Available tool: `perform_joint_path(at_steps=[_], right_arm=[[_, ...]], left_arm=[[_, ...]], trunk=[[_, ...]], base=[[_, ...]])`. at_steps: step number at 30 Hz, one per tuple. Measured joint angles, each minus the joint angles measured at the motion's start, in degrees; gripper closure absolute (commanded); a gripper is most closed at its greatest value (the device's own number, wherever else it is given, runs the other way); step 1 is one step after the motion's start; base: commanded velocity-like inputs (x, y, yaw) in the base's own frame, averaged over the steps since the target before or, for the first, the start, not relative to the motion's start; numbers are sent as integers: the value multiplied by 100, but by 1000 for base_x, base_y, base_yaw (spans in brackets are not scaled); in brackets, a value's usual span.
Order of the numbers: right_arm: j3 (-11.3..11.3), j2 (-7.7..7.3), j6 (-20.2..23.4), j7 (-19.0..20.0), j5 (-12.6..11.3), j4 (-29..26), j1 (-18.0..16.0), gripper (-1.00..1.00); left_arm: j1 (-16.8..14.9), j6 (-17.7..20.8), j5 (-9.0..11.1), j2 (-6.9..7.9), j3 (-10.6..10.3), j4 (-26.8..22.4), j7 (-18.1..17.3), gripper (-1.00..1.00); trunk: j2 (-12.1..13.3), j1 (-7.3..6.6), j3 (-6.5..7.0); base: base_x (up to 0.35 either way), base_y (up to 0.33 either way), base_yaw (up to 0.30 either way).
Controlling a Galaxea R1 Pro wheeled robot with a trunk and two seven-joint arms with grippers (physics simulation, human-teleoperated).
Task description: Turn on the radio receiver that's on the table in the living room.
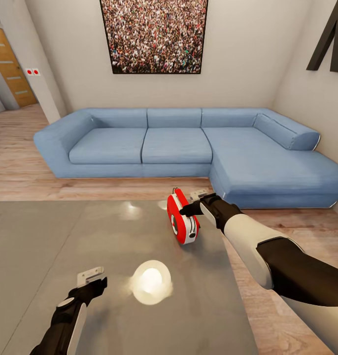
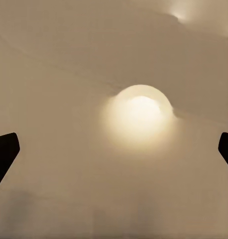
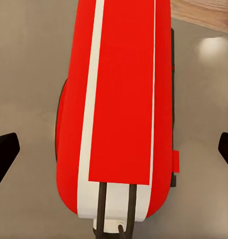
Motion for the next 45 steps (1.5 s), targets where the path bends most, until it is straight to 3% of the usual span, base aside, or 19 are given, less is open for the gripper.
perform_joint_path(at_steps=[12, 16, 26, 29, 45], right_arm=[[0, 0, -15, 4, 0, -2, 0, -100], [0, 0, -3, 4, 0, -2, 0, -100], [0, 0, 0, 0, -19, -1, 0, -100], [0, 0, 0, -4, -30, 0, 0, -100], [0, 0, -17, 0, -17, -1, 0, -100]], left_arm=[[0, -8, 0, 0, -14, 88, 0, -100], [0, -9, 0, -7, -24, 145, 1, -100], [0, -9, 8, -9, -18, 158, 1, -100], [0, -9, 5, -9, -18, 158, 1, -100], [0, -9, 9, -9, -18, 158, 1, -100]], trunk=[[0, 0, 0], [-159, 87, -71], [-160, 88, -72], [-279, 153, -125], [-281, 154, -136]], base=[[0, 0, 0], [0, 0, 0], [0, 0, 0], [0, 0, 0], [0, 0, 0]])
